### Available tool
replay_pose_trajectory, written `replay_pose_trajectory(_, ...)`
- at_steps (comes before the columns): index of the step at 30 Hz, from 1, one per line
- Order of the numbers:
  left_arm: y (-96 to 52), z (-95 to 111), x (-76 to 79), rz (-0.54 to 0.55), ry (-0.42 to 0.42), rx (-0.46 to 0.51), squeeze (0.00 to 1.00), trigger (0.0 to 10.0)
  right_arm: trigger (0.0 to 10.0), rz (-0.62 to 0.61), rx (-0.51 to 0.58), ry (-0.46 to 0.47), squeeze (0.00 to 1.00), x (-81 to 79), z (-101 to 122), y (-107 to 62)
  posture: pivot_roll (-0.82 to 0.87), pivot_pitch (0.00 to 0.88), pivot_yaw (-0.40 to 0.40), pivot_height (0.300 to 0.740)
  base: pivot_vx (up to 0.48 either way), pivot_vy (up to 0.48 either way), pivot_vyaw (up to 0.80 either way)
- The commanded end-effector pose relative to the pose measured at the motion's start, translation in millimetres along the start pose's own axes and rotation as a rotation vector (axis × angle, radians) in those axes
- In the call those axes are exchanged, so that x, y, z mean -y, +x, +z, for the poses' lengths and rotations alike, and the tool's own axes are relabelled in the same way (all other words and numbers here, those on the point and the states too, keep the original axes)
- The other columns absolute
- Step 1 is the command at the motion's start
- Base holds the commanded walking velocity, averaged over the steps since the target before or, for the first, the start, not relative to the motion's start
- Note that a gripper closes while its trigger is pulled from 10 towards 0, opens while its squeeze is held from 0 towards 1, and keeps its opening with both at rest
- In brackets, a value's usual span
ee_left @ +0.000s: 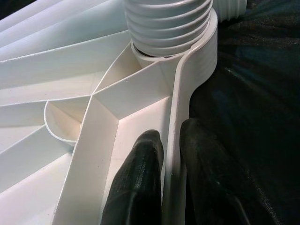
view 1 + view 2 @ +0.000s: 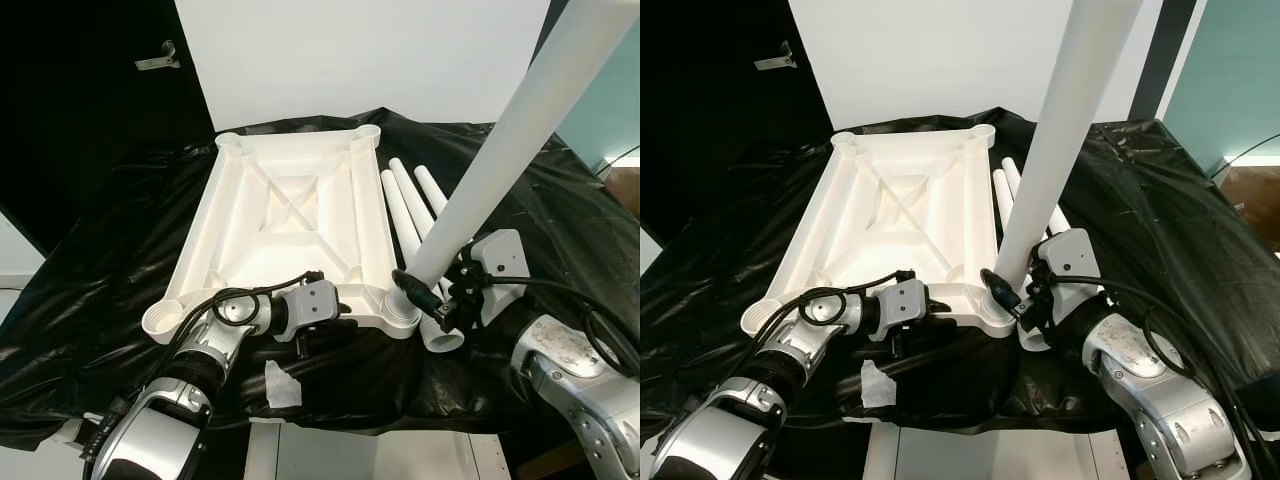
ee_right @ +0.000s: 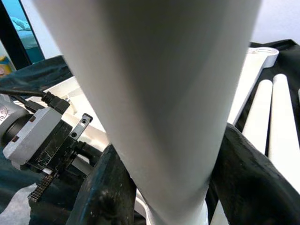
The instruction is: Building children table
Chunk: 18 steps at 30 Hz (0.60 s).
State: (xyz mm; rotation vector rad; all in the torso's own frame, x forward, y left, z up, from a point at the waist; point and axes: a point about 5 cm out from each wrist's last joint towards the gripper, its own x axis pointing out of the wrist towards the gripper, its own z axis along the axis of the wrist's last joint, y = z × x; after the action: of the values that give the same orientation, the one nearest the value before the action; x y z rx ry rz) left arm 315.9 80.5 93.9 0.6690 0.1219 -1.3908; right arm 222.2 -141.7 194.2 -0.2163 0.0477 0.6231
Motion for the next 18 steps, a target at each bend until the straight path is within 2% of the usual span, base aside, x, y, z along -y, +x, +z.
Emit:
replay_pose_trajectory(1,5.5,-22.9,15.5,0.054,-0.090,-0.086,0.00,10.0,10.0,0.007,-0.137,0.111,0.00,-0.4,-24.0,-0.5,-0.19,0.032,0.039,0.740,0.000,0.000,0.00)
replay_pose_trajectory(2,5.5,-22.9,15.5,0.054,-0.090,-0.086,0.00,10.0,10.0,0.007,-0.137,0.111,0.00,-0.4,-24.0,-0.5,-0.19,0.032,0.039,0.740,0.000,0.000,0.00)
replay_pose_trajectory(9,6.5,-22.4,16.4,0.048,-0.089,-0.083,0.00,10.0,10.0,-0.007,-0.127,0.289,0.00,3.0,-22.1,4.7,-0.19,0.035,0.040,0.740,0.000,0.000,0.00)
replay_pose_trajectory(12,6.6,-22.3,16.5,0.048,-0.089,-0.083,0.00,10.0,10.0,-0.005,-0.132,0.315,0.00,3.6,-22.5,5.2,-0.19,0.035,0.040,0.740,0.000,0.000,0.00)
replay_pose_trajectory(15,6.7,-22.3,16.2,0.049,-0.089,-0.084,0.00,10.0,10.0,-0.002,-0.139,0.379,0.00,6.5,-22.4,7.3,-0.19,0.034,0.040,0.740,0.000,0.000,0.00)
replay_pose_trajectory(18,6.6,-22.5,16.3,0.049,-0.089,-0.084,0.00,10.0,10.0,0.003,-0.140,0.389,0.00,7.2,-21.1,7.8,-0.19,0.033,0.040,0.740,0.000,0.000,0.00)
